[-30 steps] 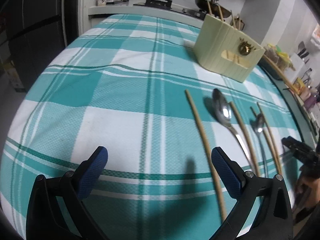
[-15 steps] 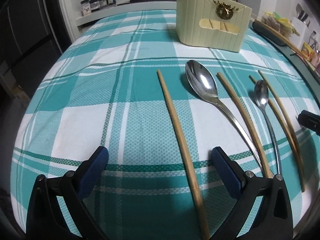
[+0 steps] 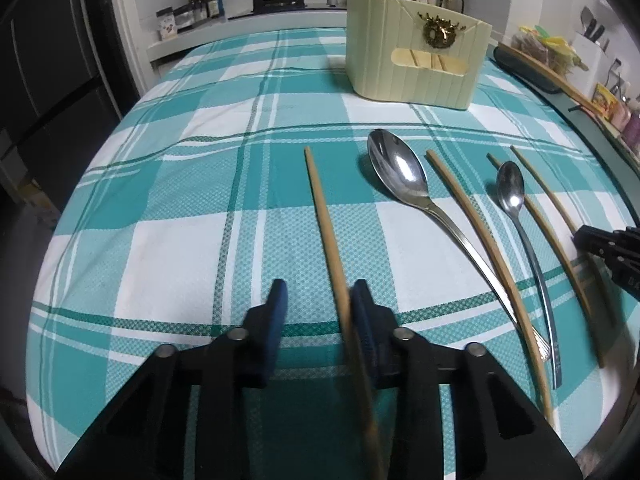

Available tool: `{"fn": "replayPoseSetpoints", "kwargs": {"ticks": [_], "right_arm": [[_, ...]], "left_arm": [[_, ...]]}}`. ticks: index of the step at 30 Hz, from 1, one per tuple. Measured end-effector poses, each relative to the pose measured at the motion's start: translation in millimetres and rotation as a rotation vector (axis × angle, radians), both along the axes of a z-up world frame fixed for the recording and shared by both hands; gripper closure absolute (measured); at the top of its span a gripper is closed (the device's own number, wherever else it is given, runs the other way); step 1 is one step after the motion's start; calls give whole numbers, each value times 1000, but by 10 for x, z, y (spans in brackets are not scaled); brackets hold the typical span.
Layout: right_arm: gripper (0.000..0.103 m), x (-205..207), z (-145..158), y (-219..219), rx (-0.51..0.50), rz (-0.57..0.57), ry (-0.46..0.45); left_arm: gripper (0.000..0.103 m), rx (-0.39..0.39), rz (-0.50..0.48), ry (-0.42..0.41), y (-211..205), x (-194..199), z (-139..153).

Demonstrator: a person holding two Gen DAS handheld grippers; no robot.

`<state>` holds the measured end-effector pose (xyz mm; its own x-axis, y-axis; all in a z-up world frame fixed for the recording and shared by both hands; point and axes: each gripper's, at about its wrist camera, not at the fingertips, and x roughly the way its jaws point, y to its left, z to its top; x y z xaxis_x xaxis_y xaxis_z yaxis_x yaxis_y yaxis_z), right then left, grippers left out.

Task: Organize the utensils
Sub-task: 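Grasp a wooden chopstick with the left tool while the right tool grasps another, then lift the left tool's chopstick over the cream holder while the right tool carries its own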

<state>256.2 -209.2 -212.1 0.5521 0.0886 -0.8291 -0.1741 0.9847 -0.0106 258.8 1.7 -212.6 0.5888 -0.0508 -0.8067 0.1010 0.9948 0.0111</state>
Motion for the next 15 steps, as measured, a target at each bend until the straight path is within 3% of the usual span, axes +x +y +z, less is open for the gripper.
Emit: {"fn": "replayPoseSetpoints", "kwargs": {"ticks": [1,3,7,12,13,15], "right_arm": [[95,-24,2,-36,-5,-6,-1],[95,-78,3,-111,-14,-20,-1],[95,-179,-1,-270,-36,-44,7],[95,-263,10,-438,-33,-38,41],[95,-265,12,-452,-25,-30,51],[93,-248,17,-485,6,-13,73]], "left_arm": [[90,-3,-3,-1,3,-5,1],[96,-4,0,-3,9,-29,6],[97,-14,44,-1,106,-96,8],[95,-103,73,45,296,-82,17],[92,-122,63,60,314,-54,20],[72,-184,26,94,361,26,44]]}}
